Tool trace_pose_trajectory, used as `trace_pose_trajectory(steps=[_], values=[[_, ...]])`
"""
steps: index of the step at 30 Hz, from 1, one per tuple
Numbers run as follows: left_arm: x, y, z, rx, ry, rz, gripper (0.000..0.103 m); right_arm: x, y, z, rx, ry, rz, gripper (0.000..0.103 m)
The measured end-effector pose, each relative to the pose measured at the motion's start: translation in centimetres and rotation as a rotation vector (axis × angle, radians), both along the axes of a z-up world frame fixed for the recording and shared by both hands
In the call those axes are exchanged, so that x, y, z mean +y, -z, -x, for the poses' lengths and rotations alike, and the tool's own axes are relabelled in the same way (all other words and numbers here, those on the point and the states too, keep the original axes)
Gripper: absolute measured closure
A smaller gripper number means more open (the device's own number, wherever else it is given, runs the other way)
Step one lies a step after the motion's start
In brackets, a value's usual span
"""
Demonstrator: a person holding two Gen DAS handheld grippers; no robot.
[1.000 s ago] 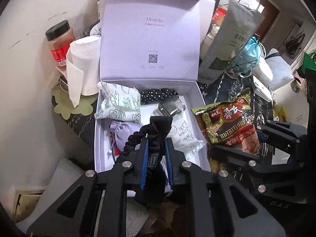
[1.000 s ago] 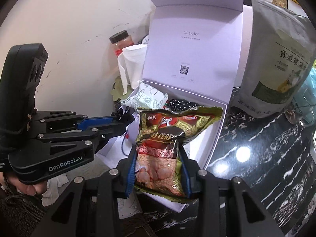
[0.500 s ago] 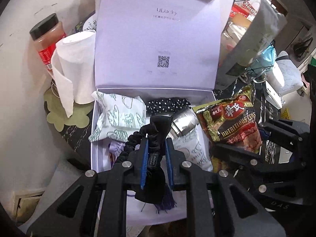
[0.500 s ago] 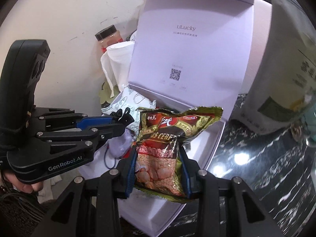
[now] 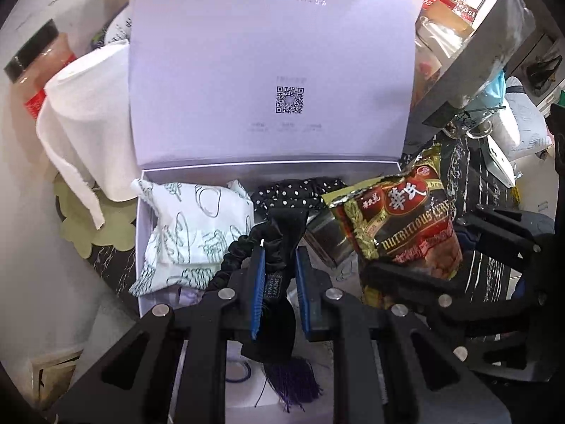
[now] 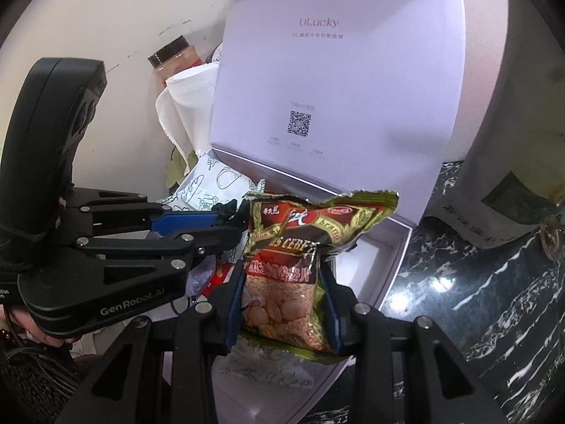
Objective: Organize objects
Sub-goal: 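Carry the black scrunchie and red-gold snack bag toward the open box, then lower the black scrunchie and red-gold snack bag into the box with both grippers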
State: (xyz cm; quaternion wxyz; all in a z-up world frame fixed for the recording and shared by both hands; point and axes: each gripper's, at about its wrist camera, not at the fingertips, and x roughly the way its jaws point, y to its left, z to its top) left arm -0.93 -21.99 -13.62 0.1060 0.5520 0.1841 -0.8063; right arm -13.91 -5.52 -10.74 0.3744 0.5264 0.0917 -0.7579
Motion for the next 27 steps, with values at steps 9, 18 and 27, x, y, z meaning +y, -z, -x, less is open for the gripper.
trace_pose_trajectory(steps=[9,18,27], values=[[0.0,2.1,2.2,-0.037,0.009,-0.016,0.087,-0.7,1.1,0.7,0.001,-0.030,-0.025,0.065],[0.4,4.0,3.4,-0.070,0.013,-0.047,0.087,-0.8,2.6,0.9,-0.030,-0.035,-0.066,0.064],[1.2,4.7,4.6,-0.081,0.008,-0.057,0.087,-0.8,2.6,0.7,-0.015,-0.059,-0.068,0.063]])
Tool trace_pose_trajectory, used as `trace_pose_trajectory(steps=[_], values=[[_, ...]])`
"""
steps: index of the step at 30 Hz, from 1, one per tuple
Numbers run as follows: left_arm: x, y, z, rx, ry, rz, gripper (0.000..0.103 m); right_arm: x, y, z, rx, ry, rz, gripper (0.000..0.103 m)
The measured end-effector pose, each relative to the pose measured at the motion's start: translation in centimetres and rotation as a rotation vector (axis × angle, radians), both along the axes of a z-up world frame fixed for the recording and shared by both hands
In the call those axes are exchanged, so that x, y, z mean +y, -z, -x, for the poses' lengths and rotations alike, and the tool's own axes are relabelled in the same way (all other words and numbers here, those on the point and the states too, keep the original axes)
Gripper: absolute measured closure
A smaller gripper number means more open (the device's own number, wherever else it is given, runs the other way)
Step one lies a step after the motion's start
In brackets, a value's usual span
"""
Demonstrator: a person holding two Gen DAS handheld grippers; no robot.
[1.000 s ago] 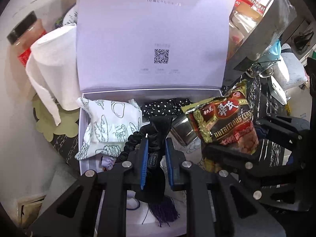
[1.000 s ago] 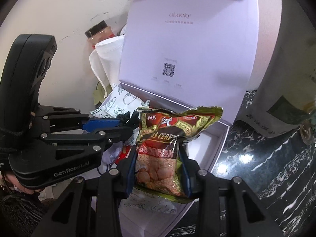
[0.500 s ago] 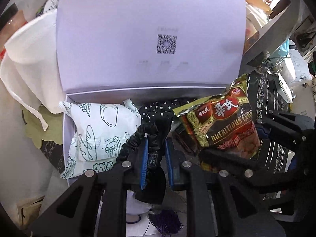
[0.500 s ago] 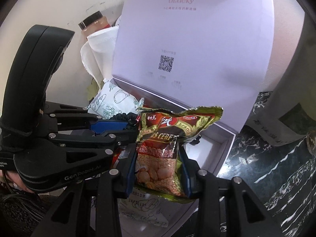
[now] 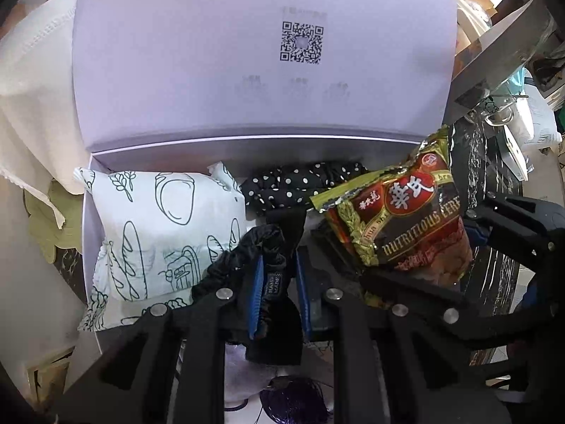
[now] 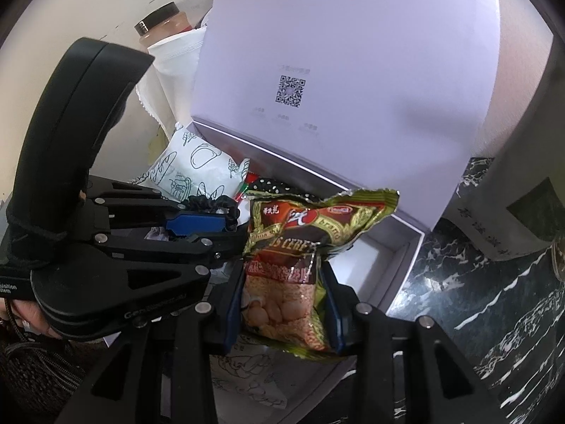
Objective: Organize objects
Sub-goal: 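Lower the black scrunchie and red-gold snack bag into the box with both grippers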
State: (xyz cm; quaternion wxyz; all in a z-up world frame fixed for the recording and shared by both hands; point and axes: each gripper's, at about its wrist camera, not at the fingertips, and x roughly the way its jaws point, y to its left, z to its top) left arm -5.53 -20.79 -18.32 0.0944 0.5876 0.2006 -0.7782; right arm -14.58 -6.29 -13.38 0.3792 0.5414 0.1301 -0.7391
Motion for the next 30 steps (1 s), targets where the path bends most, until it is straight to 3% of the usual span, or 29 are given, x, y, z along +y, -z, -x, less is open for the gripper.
trace_pose_trajectory(steps=[5,11,25,30], values=[[0.5,0.0,0.6,-0.005,-0.007,-0.009,0.086,0.1,0.0,0.0,-0.014,0.006,-0.011,0.061],[1.1,-0.7,0.7,0.007,-0.025,-0.004,0.085,0.6,-0.5,-0.1,-0.016,0.027,0.003,0.042],[3.5,-3.6,1.4,0.023,-0.026,0.029,0.078,1.1,-2.2,-1.9,-0.025,0.034,0.066,0.042],[4.1,-4.9,1.4,0.032,-0.045,0.054,0.071,1.8,-2.4,-3.6,-0.028,0.011,0.090,0.042]])
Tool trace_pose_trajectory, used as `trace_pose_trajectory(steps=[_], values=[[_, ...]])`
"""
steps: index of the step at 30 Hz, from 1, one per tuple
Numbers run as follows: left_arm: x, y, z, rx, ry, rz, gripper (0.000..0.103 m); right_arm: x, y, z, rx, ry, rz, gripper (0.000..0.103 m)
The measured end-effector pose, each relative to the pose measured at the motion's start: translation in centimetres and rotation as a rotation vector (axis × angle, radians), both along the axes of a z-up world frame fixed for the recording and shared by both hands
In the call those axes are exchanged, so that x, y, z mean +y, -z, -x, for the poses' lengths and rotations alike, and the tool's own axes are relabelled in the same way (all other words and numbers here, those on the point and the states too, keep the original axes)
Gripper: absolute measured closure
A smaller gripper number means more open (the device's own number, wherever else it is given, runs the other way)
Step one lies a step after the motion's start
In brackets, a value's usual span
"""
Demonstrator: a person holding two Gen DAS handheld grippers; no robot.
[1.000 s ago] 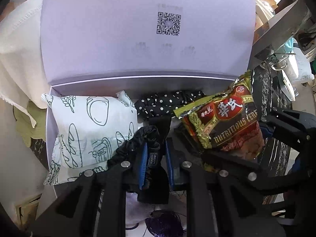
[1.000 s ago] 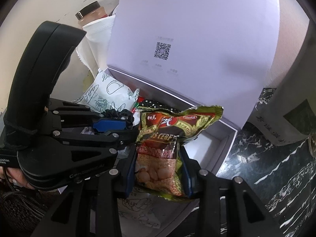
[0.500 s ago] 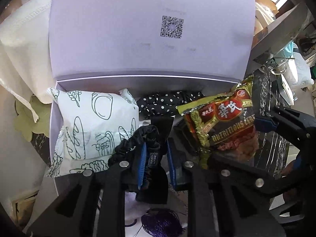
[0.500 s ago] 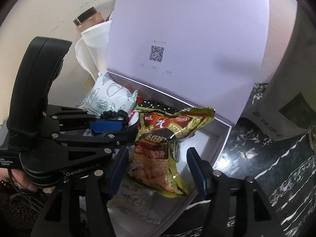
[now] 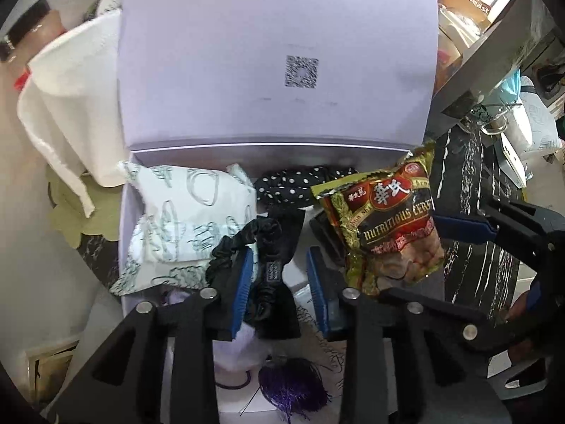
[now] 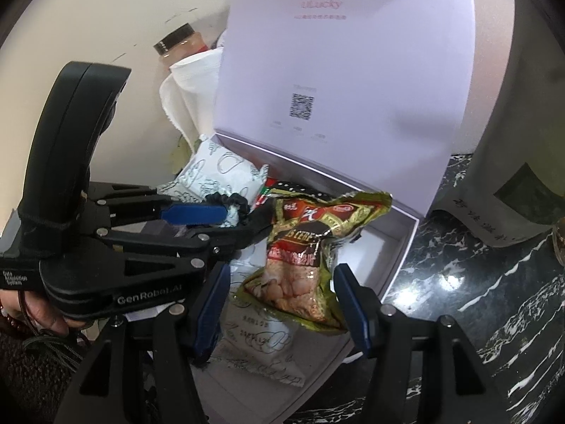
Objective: Organize objects
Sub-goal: 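Lower the black scrunchie and red-gold snack bag into the box with both grippers, then open both grippers to release the scrunchie and snack bag in the box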
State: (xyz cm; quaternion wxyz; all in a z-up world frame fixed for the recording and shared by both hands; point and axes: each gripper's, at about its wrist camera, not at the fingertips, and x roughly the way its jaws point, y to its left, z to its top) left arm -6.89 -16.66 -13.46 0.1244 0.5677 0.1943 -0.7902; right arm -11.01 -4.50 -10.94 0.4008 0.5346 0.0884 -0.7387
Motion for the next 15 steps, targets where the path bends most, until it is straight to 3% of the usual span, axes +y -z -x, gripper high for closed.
trace_pose_trajectory(steps=[3,9,15], values=[[0.2,-0.6,-0.2,0.005,-0.015,0.000,0.070,-0.1,-0.1,1.3,-0.002,-0.012,0.020,0.042],[1.1,-2.0,-0.6,0.016,-0.039,0.009,0.069,-1.1,0.2,0.2,0.005,-0.032,0.025,0.042],[2.4,-3.8,-1.0,0.040,-0.055,0.032,0.058,-0.8,-0.6,-0.5,0.027,0.020,0.037,0.042]])
